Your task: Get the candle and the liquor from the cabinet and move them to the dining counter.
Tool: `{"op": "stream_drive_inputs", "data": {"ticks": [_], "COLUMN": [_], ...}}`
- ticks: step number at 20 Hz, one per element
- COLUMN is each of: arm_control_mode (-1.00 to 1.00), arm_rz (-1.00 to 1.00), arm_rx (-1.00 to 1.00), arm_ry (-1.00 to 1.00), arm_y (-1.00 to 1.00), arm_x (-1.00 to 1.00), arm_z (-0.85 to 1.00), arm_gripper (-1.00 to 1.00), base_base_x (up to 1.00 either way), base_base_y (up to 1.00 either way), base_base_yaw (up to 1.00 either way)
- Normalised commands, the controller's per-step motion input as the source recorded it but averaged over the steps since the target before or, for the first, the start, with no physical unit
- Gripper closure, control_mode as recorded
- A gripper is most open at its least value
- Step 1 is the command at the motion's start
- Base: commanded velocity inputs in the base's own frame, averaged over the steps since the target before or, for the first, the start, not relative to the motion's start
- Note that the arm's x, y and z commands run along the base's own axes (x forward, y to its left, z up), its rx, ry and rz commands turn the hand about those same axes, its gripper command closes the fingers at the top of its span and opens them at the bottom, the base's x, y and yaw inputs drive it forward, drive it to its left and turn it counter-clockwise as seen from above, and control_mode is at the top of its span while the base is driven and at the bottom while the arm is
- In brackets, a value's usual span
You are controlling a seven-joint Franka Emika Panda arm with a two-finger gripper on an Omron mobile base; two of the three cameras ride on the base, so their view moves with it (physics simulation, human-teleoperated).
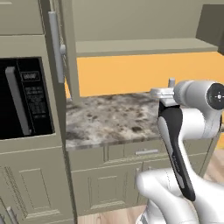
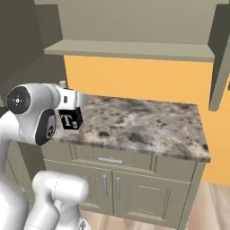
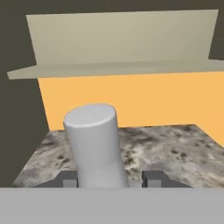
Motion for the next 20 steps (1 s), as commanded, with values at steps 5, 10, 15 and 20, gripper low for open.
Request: {"op": "stream_drive_inputs", "data": {"ticks": [5, 10, 15, 20], "arm_control_mode": [1.0, 1.0, 1.0, 1.0], "arm_rz": [0.0, 0.0, 0.0, 0.0], "arm_rx": [0.0, 0.0, 0.0, 0.0], "arm_ry": [0.0, 0.0, 0.0, 0.0], "arm_y": [0.0, 0.0, 0.0, 0.0], "arm_x": [0.0, 0.0, 0.0, 0.0], "arm_z": [0.0, 0.0, 0.0, 0.0], "arm_gripper": [1.0, 1.0, 1.0, 1.0], "base_base_x": [-0.51, -0.32, -0.22, -0.1], "base_base_y": [0.0, -0.02, -0.02, 0.0], "base_base_yaw": [0.66, 0.89, 0.95, 1.0]}}
